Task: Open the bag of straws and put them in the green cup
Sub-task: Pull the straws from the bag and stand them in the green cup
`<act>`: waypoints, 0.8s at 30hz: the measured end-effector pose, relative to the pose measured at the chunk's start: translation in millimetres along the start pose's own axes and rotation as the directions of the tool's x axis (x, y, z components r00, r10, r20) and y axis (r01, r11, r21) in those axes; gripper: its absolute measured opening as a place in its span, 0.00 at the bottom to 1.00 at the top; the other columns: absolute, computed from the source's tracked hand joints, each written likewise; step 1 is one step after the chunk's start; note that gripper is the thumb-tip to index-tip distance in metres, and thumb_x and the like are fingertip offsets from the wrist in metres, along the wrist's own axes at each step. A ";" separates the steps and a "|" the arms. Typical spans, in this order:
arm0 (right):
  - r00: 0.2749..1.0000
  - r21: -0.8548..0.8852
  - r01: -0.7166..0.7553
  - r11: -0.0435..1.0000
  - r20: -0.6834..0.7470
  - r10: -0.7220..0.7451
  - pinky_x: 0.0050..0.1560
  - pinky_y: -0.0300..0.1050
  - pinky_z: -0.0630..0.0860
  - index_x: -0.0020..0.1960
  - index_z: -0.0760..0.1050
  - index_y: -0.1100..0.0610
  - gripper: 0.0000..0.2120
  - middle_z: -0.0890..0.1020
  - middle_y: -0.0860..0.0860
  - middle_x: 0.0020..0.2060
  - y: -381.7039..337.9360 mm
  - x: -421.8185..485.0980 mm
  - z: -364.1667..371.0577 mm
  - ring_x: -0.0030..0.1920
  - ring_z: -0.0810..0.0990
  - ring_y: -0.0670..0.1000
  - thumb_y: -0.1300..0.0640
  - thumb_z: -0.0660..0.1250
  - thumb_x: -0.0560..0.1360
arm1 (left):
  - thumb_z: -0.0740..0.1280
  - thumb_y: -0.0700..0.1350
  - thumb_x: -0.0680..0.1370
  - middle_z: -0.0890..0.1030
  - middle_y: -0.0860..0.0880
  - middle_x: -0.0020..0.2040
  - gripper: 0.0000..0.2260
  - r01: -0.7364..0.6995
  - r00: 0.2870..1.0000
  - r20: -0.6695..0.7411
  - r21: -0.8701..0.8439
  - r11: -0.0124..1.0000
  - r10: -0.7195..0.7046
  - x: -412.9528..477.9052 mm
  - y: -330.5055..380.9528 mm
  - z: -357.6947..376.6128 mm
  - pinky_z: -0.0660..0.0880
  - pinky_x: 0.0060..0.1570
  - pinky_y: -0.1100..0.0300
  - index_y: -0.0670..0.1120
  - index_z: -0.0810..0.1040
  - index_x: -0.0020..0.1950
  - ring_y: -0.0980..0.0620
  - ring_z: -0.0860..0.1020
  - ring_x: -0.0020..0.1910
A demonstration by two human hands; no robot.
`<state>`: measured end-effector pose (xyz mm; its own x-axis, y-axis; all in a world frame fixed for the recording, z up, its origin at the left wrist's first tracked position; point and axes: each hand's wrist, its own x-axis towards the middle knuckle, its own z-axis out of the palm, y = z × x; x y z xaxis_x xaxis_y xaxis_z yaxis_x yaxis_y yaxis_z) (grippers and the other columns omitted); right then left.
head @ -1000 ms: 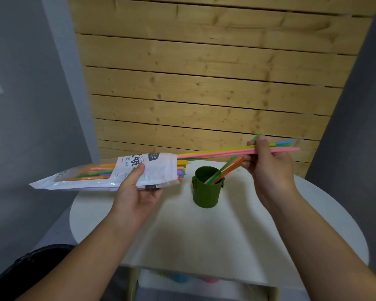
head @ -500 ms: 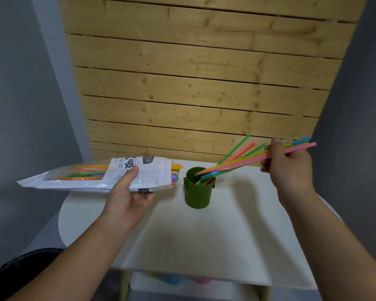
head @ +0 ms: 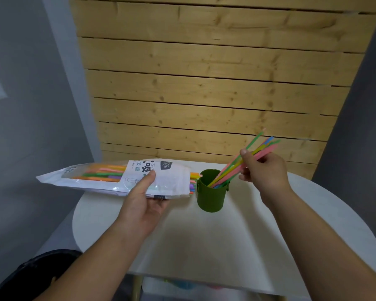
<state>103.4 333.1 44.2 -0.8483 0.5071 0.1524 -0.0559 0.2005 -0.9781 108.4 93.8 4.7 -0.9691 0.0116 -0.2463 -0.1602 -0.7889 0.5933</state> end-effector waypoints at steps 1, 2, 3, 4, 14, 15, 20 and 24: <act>1.000 0.018 -0.008 1.000 -0.002 0.008 0.43 0.51 0.84 0.46 0.79 0.61 0.09 0.82 0.55 0.35 2.4 1.3 1.4 0.34 0.82 0.52 0.54 0.70 0.78 | 0.70 0.39 0.78 0.88 0.46 0.51 0.14 -0.002 1.000 0.000 0.004 1.000 0.002 -0.4 -0.2 0.5 0.83 0.51 0.47 0.50 0.77 0.63 0.47 0.87 0.50; 1.000 0.026 -0.010 1.000 -0.005 0.010 0.45 0.52 0.84 0.46 0.79 0.61 0.08 0.81 0.55 0.35 5.0 2.2 2.8 0.36 0.83 0.53 0.55 0.71 0.77 | 0.70 0.39 0.78 0.88 0.46 0.52 0.14 -0.003 1.000 -0.001 0.009 1.000 0.003 -0.4 -0.3 0.5 0.82 0.51 0.47 0.50 0.77 0.63 0.46 0.86 0.51; 1.000 0.028 -0.010 1.000 -0.009 0.010 0.46 0.52 0.84 0.46 0.79 0.61 0.08 0.81 0.54 0.35 7.9 3.1 4.2 0.38 0.83 0.53 0.56 0.71 0.77 | 0.70 0.39 0.78 0.88 0.46 0.52 0.14 -0.003 1.000 -0.001 0.011 1.000 0.003 -0.6 -0.4 0.4 0.83 0.51 0.47 0.50 0.77 0.62 0.46 0.87 0.51; 1.000 0.026 -0.010 1.000 -0.012 0.010 0.46 0.52 0.84 0.46 0.79 0.61 0.07 0.81 0.54 0.35 10.2 3.2 5.3 0.38 0.82 0.53 0.56 0.71 0.77 | 0.70 0.39 0.78 0.88 0.46 0.52 0.14 -0.002 1.000 0.001 0.011 1.000 0.002 -0.9 -0.7 0.4 0.83 0.50 0.47 0.50 0.77 0.62 0.46 0.87 0.50; 0.999 -0.356 0.004 0.934 -0.035 -0.018 0.40 0.49 0.79 0.51 0.77 0.57 0.14 0.80 0.50 0.41 21.3 2.0 -1.7 0.39 0.83 0.57 0.46 0.70 0.76 | 0.70 0.38 0.78 0.88 0.45 0.50 0.12 0.000 1.000 0.021 0.019 1.000 0.000 -6.6 -4.0 4.9 0.80 0.57 0.43 0.51 0.77 0.60 0.45 0.87 0.50; 0.999 -0.298 -0.030 0.954 -0.025 0.024 0.36 0.47 0.77 0.52 0.77 0.58 0.14 0.81 0.52 0.42 20.8 0.5 -2.9 0.36 0.83 0.55 0.48 0.71 0.76 | 0.70 0.38 0.78 0.88 0.46 0.50 0.12 0.001 1.000 0.022 0.016 1.000 -0.001 -7.2 -3.8 5.1 0.80 0.56 0.43 0.51 0.77 0.60 0.45 0.87 0.50; 0.957 -0.133 -0.260 0.956 0.094 0.273 0.26 0.41 0.74 0.48 0.77 0.61 0.17 0.81 0.59 0.37 6.0 -18.4 -8.3 0.28 0.78 0.53 0.45 0.71 0.75 | 0.70 0.38 0.79 0.88 0.46 0.49 0.10 0.006 0.999 0.031 0.007 1.000 -0.007 -11.3 -3.2 7.2 0.80 0.58 0.44 0.50 0.78 0.57 0.44 0.85 0.54; 0.869 -0.376 -0.359 0.854 0.198 0.452 0.23 0.37 0.69 0.52 0.74 0.62 0.28 0.86 0.59 0.37 -4.5 -36.2 -10.6 0.26 0.79 0.53 0.35 0.58 0.79 | 0.70 0.38 0.78 0.88 0.46 0.49 0.11 0.009 0.999 0.034 -0.005 1.000 -0.008 -14.7 -2.9 8.9 0.79 0.58 0.45 0.50 0.78 0.58 0.45 0.86 0.52</act>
<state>139.9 322.8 44.5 -0.8672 0.3654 -0.3382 0.4546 0.3042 -0.8371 121.4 101.4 13.5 -0.9735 0.0391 -0.2251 -0.1676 -0.7919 0.5872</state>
